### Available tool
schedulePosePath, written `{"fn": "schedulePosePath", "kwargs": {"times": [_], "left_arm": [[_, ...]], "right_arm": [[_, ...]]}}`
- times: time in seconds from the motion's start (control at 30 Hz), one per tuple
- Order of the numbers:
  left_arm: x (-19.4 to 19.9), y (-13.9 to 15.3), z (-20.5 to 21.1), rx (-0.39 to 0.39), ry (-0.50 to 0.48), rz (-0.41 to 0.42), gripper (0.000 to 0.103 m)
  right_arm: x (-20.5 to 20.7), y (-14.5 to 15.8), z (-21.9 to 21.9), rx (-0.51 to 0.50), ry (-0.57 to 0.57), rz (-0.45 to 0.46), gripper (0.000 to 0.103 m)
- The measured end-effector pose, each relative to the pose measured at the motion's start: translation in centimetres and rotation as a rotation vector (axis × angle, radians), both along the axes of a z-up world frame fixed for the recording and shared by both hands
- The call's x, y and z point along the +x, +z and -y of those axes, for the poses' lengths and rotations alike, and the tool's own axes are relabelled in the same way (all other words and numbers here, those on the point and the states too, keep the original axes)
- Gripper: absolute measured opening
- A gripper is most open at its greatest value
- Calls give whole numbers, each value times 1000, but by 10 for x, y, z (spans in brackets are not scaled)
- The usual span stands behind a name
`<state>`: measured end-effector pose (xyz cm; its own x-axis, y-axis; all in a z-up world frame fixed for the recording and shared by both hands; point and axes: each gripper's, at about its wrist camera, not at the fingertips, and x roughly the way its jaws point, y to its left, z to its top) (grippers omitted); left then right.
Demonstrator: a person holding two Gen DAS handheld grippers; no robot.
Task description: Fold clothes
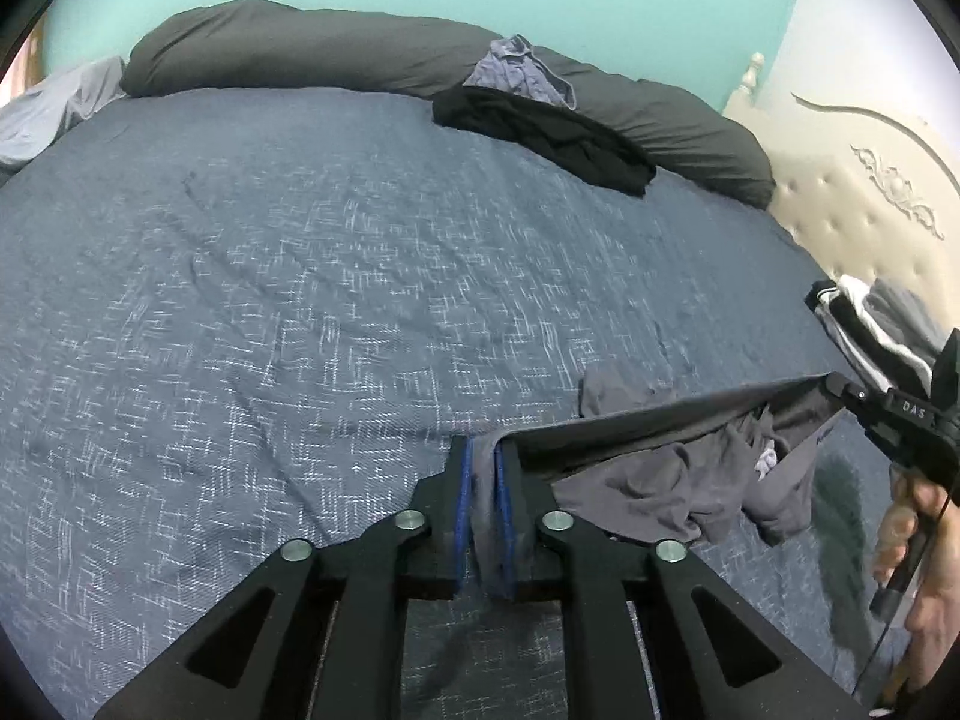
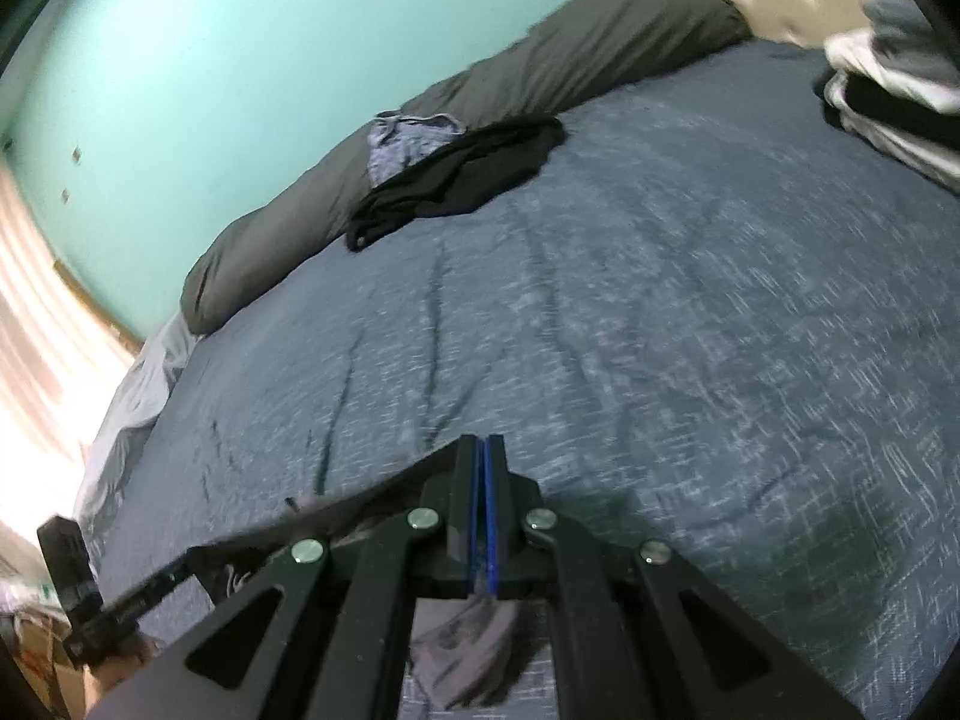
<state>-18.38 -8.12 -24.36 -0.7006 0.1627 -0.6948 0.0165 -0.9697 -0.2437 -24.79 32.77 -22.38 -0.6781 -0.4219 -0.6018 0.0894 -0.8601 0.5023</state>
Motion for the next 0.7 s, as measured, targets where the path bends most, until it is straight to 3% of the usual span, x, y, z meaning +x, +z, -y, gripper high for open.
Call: {"fn": "schedulePosePath", "kwargs": {"times": [0.27,0.5,0.7], "left_arm": [[-3,-10,-10,10,-34,48,37],[6,-22,-16,14,-103,112,38],[14,-30,-17,-6,-135,150,38]], "right_arm": [[-2,-7,-16,-3,-65,19,1],[-5,-23,-31,-57,-123,91,1],[-6,-24,-29,-61,-113,94,1]]}}
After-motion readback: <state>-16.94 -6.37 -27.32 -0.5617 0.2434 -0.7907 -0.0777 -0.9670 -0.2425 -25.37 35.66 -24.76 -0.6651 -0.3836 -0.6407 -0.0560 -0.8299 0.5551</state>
